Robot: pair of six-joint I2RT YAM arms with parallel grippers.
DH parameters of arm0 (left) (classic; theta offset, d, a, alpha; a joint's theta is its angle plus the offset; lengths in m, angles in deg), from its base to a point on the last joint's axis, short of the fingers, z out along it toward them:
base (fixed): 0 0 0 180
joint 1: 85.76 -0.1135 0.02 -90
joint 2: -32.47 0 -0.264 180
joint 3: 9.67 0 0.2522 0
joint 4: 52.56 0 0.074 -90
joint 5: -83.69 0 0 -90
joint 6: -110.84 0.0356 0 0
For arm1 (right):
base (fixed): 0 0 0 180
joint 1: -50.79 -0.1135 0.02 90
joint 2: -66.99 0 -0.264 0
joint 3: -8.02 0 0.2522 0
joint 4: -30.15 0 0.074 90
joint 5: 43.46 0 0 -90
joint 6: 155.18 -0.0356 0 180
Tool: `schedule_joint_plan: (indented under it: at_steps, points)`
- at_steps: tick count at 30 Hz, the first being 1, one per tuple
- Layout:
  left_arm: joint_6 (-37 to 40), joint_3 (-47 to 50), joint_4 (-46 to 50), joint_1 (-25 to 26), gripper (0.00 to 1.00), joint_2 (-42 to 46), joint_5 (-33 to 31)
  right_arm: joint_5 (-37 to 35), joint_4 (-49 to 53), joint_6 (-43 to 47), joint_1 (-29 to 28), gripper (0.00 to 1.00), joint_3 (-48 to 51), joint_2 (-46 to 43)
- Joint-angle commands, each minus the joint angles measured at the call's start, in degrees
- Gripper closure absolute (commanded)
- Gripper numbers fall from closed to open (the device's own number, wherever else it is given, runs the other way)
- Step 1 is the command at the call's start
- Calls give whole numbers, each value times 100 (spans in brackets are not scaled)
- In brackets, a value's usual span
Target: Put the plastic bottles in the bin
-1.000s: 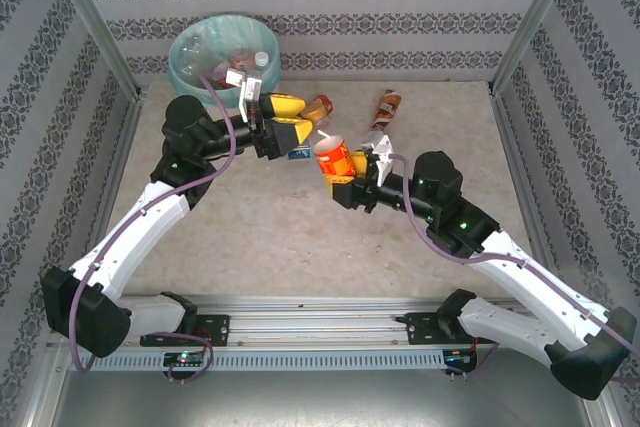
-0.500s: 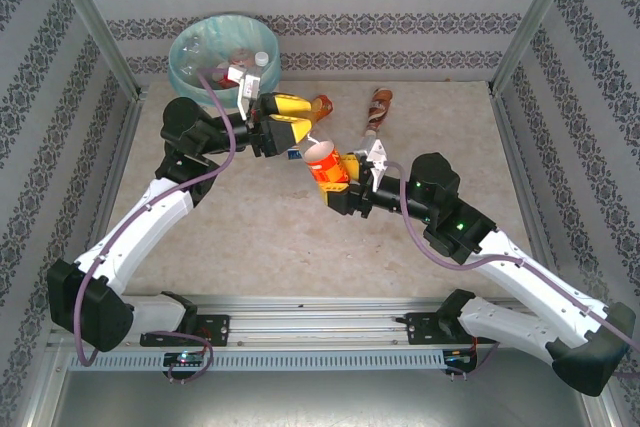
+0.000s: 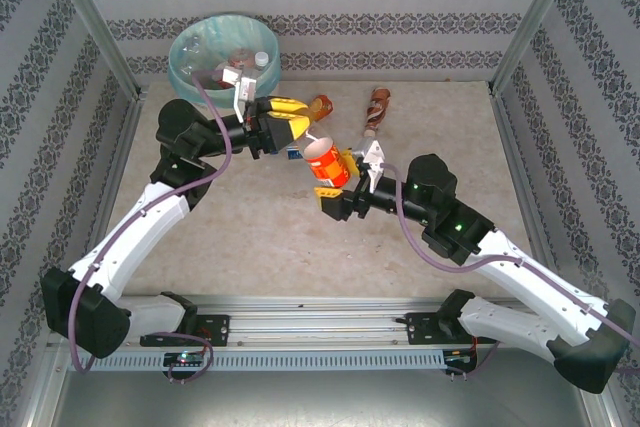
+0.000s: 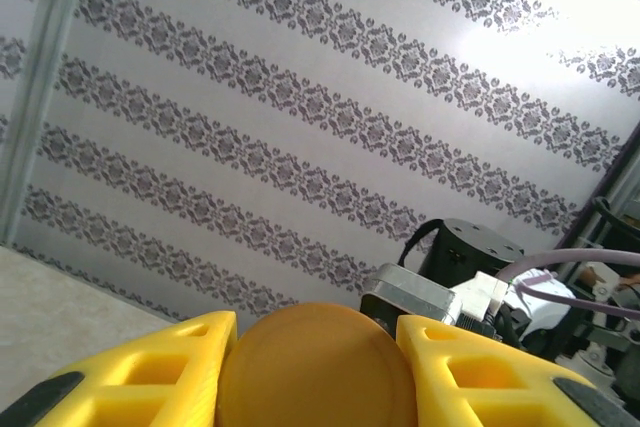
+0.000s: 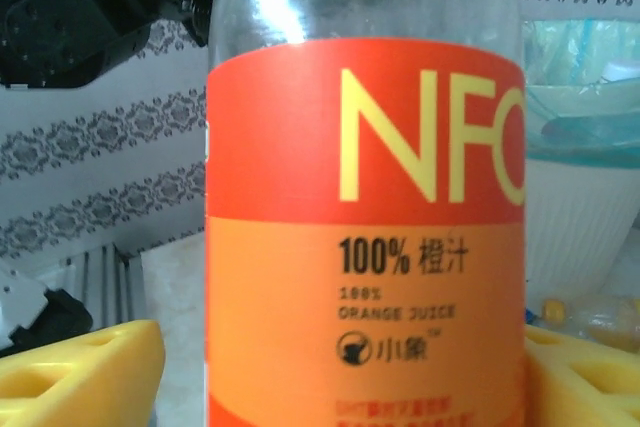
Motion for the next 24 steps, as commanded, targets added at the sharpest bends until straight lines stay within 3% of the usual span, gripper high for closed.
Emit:
schedule_joint_plan:
  at_steps: [1,5,9,15,17,24]
  points:
    - [463,-68,166,5,77,281,-428,-741,-168,75,-57,10,-166,-95]
    - [966,-397,642,-20,81,398,-887,-1453,-240,188,-55,3,-161,-250]
    - [1752,-1008,1431,-88,84,415,-1603,-1835,-280,365,-46,2,-379,-293]
    - [2904,-2307,3049,-325,100,-48,-3823,-1578,-250,354,-57,2,-754,-65]
    - [3096,-2699,3345,-552,100,-287,-4419,-1526,-372,227,-63,2,-728,8]
    - [3182,-3839,3643,-1586,100,-1431,-4480,-1401,-347,-36,-127,4,-726,144]
